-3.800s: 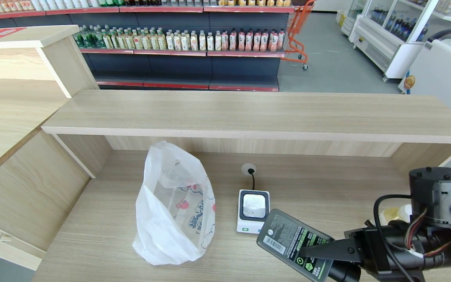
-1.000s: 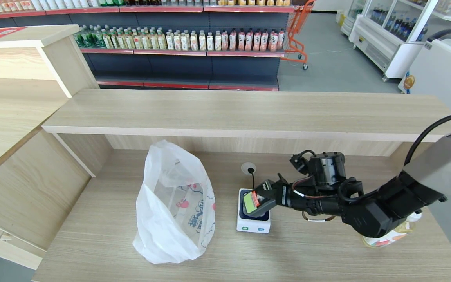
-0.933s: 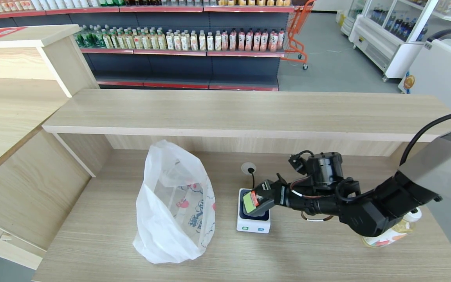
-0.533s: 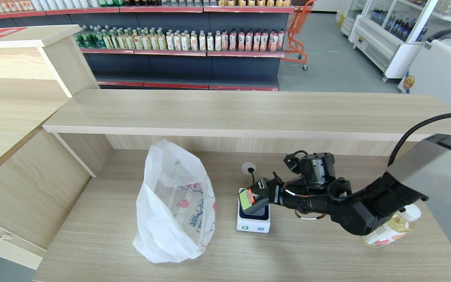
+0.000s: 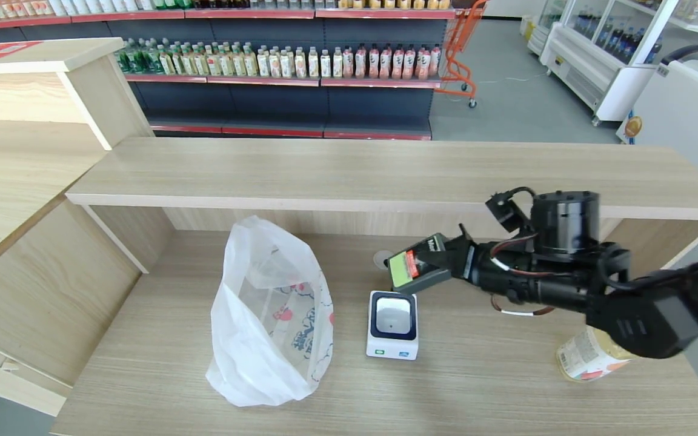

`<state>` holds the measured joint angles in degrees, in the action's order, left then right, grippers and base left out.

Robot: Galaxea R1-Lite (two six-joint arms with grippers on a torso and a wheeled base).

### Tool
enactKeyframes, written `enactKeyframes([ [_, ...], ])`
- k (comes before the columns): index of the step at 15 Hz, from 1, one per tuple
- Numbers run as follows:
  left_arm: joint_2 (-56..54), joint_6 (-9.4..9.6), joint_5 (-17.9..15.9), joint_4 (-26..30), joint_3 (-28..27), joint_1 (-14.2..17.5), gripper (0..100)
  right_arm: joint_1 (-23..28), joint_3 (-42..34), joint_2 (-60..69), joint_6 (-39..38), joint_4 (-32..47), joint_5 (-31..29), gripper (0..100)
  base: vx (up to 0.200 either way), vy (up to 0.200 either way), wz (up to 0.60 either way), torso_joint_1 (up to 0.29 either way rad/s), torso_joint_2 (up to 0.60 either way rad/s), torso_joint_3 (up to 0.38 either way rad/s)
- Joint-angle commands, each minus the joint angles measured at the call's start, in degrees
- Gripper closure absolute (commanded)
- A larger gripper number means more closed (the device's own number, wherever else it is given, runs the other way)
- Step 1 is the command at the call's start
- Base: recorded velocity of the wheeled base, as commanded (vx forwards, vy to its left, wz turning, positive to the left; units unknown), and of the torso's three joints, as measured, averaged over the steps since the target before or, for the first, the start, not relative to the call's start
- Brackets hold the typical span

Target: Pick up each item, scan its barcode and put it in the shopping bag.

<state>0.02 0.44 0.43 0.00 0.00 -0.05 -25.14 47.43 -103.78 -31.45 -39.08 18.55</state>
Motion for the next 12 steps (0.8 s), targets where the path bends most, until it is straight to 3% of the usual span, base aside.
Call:
enactKeyframes([
  [1,0.0,0.0,0.0,0.0,0.0,0.0,0,3.3,-11.7,18.2,18.0,6.2,-0.8,100,0.0,0.0,0.0,0.0,0.0,0.0],
  [3,0.0,0.0,0.0,0.0,0.0,0.0,0,8.6,-18.3,19.9,30.9,5.6,-0.5,100,0.0,0.0,0.0,0.0,0.0,0.0],
  [4,0.0,0.0,0.0,0.0,0.0,0.0,0,8.9,-19.4,21.2,30.8,5.7,-0.5,100,0.0,0.0,0.0,0.0,0.0,0.0],
  [9,0.0,0.0,0.0,0.0,0.0,0.0,0,8.6,-20.4,24.3,23.7,6.0,-0.3,100,0.0,0.0,0.0,0.0,0.0,0.0],
  [12,0.0,-0.26,0.1,0.0,0.0,0.0,0,8.5,-20.1,24.8,15.5,6.2,-0.2,100,0.0,0.2,0.0,-0.004,0.0,0.004],
])
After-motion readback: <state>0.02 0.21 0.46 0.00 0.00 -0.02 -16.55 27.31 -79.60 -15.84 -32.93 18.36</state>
